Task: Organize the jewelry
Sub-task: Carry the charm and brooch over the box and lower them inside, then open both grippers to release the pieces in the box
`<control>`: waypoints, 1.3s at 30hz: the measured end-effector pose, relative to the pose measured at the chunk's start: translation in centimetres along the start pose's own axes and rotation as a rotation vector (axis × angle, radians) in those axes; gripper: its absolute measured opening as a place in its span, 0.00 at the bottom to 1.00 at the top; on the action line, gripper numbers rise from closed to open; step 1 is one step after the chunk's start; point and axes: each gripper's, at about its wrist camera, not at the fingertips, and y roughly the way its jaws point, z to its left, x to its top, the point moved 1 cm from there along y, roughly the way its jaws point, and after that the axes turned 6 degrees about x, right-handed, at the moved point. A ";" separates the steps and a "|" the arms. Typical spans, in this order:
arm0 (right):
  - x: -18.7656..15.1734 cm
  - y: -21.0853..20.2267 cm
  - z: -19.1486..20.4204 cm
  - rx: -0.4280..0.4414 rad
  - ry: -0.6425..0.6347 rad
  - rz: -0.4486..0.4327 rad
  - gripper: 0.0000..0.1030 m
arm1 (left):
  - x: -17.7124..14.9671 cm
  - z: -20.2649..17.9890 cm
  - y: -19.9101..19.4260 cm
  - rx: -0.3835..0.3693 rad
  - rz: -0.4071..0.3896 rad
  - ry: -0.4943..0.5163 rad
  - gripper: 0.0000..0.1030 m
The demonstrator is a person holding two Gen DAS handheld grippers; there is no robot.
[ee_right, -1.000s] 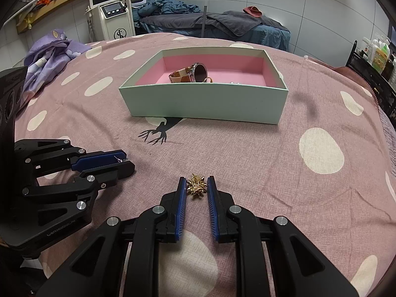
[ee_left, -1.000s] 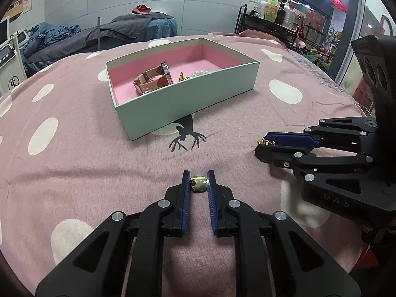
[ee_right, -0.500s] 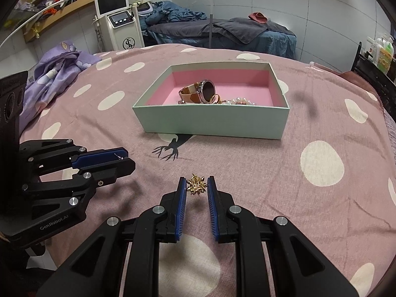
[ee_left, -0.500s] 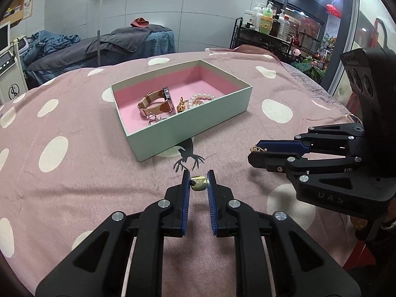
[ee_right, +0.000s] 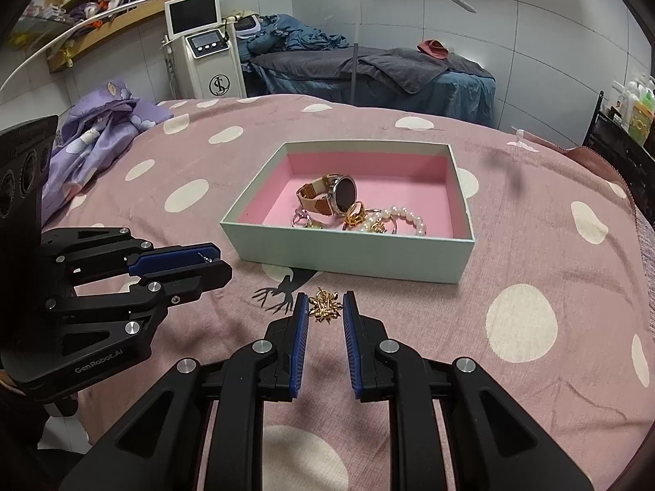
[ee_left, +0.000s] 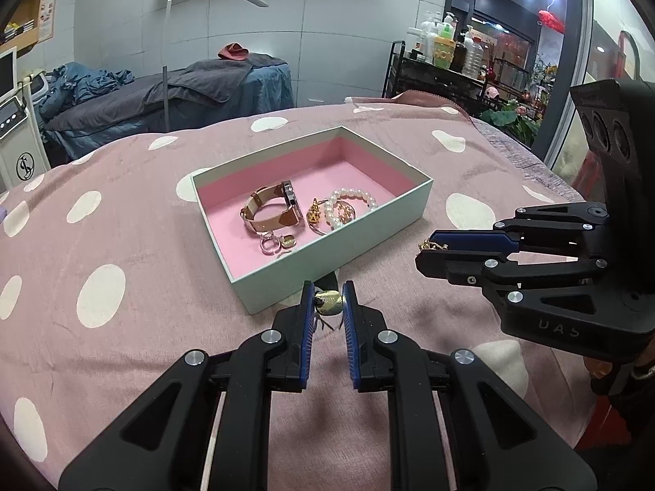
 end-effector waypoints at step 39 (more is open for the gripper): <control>6.6 8.6 -5.0 -0.081 0.035 0.135 0.16 | 5.9 2.3 10.4 -0.031 0.184 -0.001 0.14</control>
